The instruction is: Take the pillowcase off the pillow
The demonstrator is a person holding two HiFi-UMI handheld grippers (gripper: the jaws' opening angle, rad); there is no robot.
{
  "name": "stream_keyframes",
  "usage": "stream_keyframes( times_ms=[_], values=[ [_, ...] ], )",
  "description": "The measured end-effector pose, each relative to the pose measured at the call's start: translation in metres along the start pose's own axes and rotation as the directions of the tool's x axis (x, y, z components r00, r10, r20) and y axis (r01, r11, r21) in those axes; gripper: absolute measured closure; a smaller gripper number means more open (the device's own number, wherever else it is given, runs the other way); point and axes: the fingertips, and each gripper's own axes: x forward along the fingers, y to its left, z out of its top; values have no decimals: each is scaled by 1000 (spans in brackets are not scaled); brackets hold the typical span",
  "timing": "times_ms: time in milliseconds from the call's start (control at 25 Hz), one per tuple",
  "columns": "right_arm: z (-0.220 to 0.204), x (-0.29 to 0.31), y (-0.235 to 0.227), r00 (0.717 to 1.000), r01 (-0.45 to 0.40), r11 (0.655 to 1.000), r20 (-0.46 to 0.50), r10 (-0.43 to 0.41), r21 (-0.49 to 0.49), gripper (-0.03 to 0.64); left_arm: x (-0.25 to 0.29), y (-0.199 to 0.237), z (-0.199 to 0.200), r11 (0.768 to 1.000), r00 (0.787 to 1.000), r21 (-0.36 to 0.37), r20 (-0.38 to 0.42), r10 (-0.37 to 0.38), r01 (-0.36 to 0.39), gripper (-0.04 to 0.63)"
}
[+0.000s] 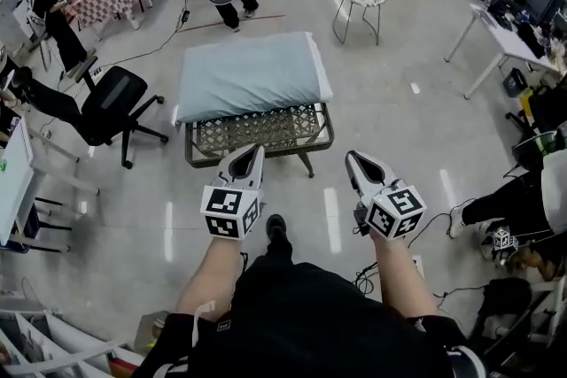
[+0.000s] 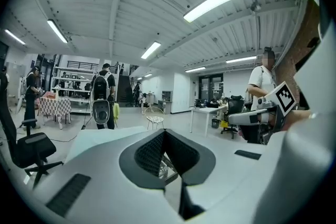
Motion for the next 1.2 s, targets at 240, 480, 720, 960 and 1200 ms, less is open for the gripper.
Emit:
stream_keyframes(
  times_ms=[240,480,720,960,1200],
  values=[
    [22,83,-37,999,33,999,-29,-33,-9,603,73,63,14,1000,1000,-15,-19,-23,23,595],
    [27,159,-51,996,37,999,-76,-35,24,528,117,125,33,999,999,-21,-11,-41,41,595],
    [18,192,-72,990,75,996,-125,-69,42,526,149,151,36,998,998,-25,-30,-57,56,595],
    [9,217,-101,982,97,993,-168,-85,61,505,173,163,24,997,996,-55,-61,-65,61,595],
    [1,248,-140,978,94,991,-196,-74,93,497,206,170,21,997,995,-60,-86,-48,43,595]
  ],
)
